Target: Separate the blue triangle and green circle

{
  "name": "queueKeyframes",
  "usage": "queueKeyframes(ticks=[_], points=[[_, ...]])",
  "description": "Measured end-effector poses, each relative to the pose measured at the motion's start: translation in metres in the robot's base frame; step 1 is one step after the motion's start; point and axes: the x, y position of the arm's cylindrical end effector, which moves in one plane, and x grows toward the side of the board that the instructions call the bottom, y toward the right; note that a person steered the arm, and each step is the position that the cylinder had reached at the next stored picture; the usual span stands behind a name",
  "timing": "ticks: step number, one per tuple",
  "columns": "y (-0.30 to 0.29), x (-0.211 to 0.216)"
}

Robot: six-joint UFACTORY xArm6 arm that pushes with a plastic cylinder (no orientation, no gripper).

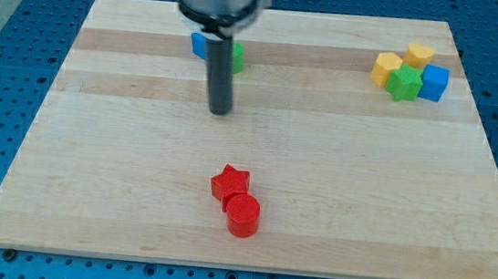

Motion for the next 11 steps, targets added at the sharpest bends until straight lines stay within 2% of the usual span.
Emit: queueKeyframes(ticks=[1, 2, 3, 5, 7, 9, 11], points=[[-0.007, -0.005], [-0.002, -0.057], [0.009, -0.073], [0.012, -0.075], [-0.013, -0.087], [0.040, -0.089], [0.124, -0.113]])
